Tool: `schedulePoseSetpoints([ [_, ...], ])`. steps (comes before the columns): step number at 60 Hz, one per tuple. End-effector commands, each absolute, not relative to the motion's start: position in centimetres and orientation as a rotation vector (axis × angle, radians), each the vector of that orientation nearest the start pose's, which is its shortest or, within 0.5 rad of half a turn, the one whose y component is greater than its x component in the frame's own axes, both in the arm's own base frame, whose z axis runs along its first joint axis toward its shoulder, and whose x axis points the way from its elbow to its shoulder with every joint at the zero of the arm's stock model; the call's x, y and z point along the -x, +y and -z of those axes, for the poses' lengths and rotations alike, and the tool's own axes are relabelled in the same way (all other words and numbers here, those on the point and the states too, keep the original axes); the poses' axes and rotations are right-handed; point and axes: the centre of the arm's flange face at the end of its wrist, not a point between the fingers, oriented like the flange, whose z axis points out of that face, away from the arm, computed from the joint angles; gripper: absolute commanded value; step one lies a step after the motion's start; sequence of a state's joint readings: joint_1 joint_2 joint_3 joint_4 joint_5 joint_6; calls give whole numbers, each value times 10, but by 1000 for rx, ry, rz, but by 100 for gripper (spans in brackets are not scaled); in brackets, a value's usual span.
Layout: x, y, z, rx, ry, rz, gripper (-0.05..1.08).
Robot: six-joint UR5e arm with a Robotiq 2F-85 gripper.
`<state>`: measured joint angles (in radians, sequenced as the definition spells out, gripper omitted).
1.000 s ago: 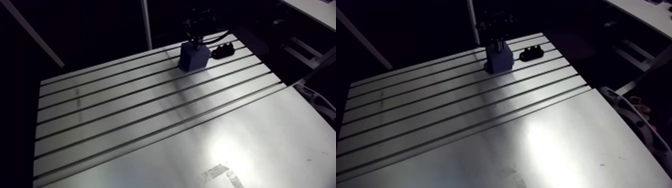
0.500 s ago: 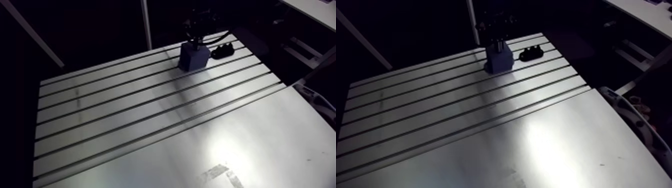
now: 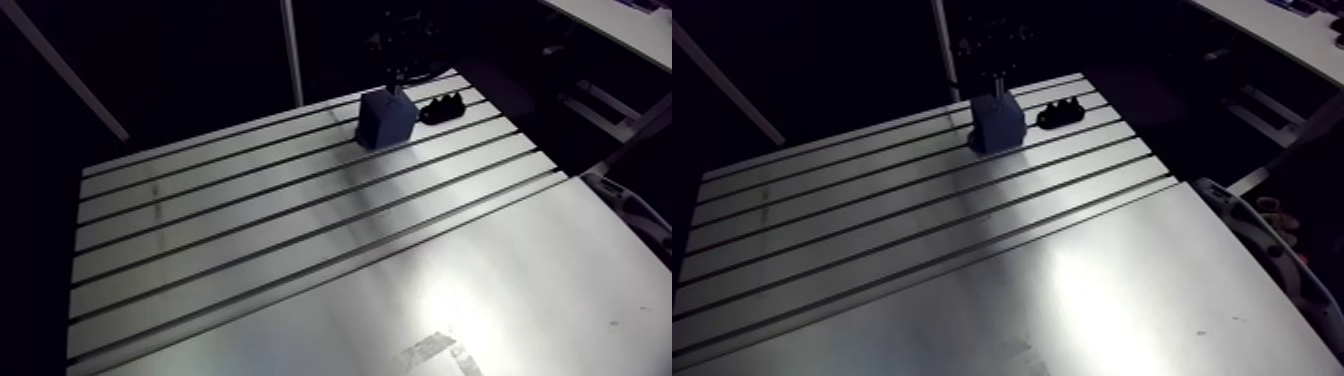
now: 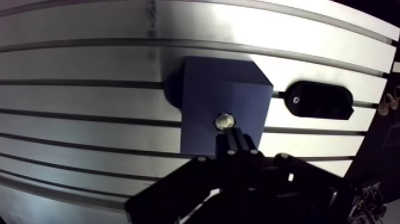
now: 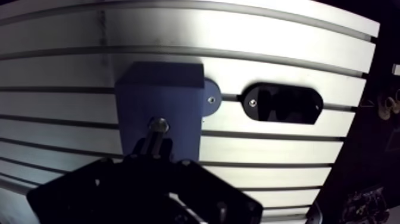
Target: Pick up the M10 bolt and insert it into the hex recess until seated.
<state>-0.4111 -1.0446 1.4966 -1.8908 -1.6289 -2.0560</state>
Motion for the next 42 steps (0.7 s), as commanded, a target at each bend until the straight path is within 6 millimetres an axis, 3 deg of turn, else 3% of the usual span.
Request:
schedulePoseSetpoints([
  [1, 648, 142, -256, 121, 3004, 2, 103],
  [2, 648, 142, -256, 120, 3003, 2, 90],
  [3, 648, 142, -256, 120, 3003, 2, 90],
  [4, 648, 142, -258, 119, 3005, 1, 61],
  [5, 648, 142, -258, 119, 3005, 1, 61],
  [7, 646, 141, -260, 121, 3001, 1, 2],
  [29, 642, 138, -265, 115, 3000, 4, 0],
  [36, 638, 133, -277, 99, 3002, -6, 0],
  [42, 637, 133, -301, 45, 3037, -31, 0],
])
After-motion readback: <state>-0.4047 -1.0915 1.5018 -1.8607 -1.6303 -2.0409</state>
